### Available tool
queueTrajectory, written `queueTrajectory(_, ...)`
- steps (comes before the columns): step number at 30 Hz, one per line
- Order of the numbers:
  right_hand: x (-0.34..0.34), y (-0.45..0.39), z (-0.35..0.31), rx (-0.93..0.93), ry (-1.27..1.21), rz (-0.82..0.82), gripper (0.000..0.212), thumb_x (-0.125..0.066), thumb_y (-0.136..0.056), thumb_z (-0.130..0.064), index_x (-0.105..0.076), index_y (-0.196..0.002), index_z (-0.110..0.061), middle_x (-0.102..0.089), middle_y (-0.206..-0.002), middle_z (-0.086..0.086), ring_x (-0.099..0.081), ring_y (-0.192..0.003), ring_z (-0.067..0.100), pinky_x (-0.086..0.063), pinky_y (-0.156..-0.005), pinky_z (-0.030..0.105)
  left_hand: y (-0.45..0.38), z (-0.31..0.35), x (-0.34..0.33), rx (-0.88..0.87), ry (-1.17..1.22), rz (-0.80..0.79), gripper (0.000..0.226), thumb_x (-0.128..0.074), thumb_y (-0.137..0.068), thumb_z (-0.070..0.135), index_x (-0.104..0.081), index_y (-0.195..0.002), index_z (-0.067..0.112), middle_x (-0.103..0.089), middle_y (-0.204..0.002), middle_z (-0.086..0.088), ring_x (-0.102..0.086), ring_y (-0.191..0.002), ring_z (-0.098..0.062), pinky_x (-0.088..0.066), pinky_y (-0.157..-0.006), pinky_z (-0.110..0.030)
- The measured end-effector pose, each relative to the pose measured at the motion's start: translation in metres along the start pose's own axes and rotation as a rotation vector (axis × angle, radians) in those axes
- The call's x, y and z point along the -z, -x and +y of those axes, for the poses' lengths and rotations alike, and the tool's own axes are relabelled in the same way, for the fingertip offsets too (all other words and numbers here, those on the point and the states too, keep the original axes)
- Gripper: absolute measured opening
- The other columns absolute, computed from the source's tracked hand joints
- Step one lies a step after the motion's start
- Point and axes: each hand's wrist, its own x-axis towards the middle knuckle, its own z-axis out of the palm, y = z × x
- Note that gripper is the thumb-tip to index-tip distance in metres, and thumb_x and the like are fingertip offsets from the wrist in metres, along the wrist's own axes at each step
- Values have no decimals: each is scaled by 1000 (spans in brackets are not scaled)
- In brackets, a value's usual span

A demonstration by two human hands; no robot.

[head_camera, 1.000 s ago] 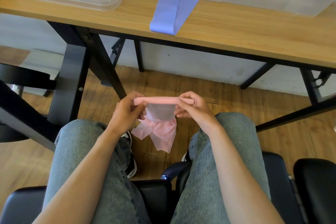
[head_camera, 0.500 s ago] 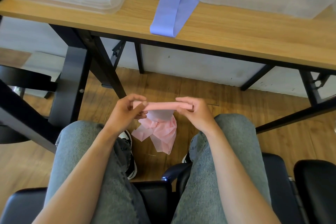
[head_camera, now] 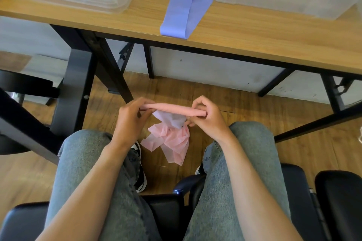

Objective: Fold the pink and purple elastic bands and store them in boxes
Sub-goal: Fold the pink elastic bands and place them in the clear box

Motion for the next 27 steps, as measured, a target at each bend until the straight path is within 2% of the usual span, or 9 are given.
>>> queueTrajectory(2,4,2,-7,-44,-209,-54,28,-77,-90,-4,-60,-113,-4,-73,-107,17,-77,-92,33,-65,-79,46,-1,4,1,-51,-13,74,23,-75,-88,9,-72,-111,12,-69,-107,8,-68,-98,-8,-54,-86,-12)
queueTrajectory(4,6,4,-12,-83,-354,-57,34,-74,-92,-14,-64,-123,-6,-73,-116,15,-77,-96,36,-65,-82,41,-1,6,1,-93,-15,142,21,-77,-87,7,-74,-108,8,-71,-107,3,-69,-100,-11,-53,-88,-12)
queueTrajectory(8,8,5,-13,-91,-424,-30,31,-70,-95,-10,-69,-126,-11,-76,-119,9,-76,-103,30,-64,-84,32,-1,8,0,-183,-44,288,17,-79,-85,0,-73,-101,-1,-72,-106,-14,-69,-102,-19,-56,-89,-19)
queueTrajectory(10,9,6,-12,-76,-410,-16,30,-72,-94,-7,-69,-124,-9,-76,-117,9,-76,-104,30,-64,-85,33,0,10,-2,-170,-31,286,17,-78,-86,-1,-71,-102,0,-71,-106,-12,-69,-101,-20,-58,-84,-21)
queueTrajectory(14,7,2,-6,-49,-305,97,25,-72,-93,1,-74,-117,-9,-76,-115,9,-75,-106,27,-63,-89,42,3,12,-9,135,206,143,31,-74,-89,3,-63,-115,15,-67,-106,14,-70,-95,-13,-63,-76,-33)
queueTrajectory(17,6,-1,-2,-59,-265,153,25,-71,-93,3,-76,-113,-11,-77,-113,9,-76,-105,25,-62,-91,45,1,7,-12,227,278,30,26,-72,-91,4,-66,-115,12,-70,-103,3,-72,-90,-18,-65,-73,-40)
queueTrajectory(20,5,-1,0,-54,-215,155,25,-70,-94,2,-74,-117,-5,-77,-112,8,-78,-99,23,-64,-88,42,-2,6,-10,318,426,-54,29,-73,-91,4,-66,-119,11,-70,-107,-4,-73,-93,-23,-65,-75,-39)
queueTrajectory(23,5,-1,1,-71,-221,117,26,-70,-95,1,-72,-120,-5,-76,-114,9,-78,-98,24,-64,-88,41,-4,7,-10,450,570,-59,19,-68,-98,18,-68,-116,15,-74,-99,-4,-74,-85,-26,-65,-78,-39)
queueTrajectory(27,5,-2,-1,-193,-394,59,27,-70,-97,-7,-71,-124,-7,-75,-118,9,-77,-104,26,-62,-92,36,-3,4,-10,489,507,-44,26,-65,-95,24,-68,-116,8,-75,-92,-3,-76,-81,-24,-65,-77,-35)
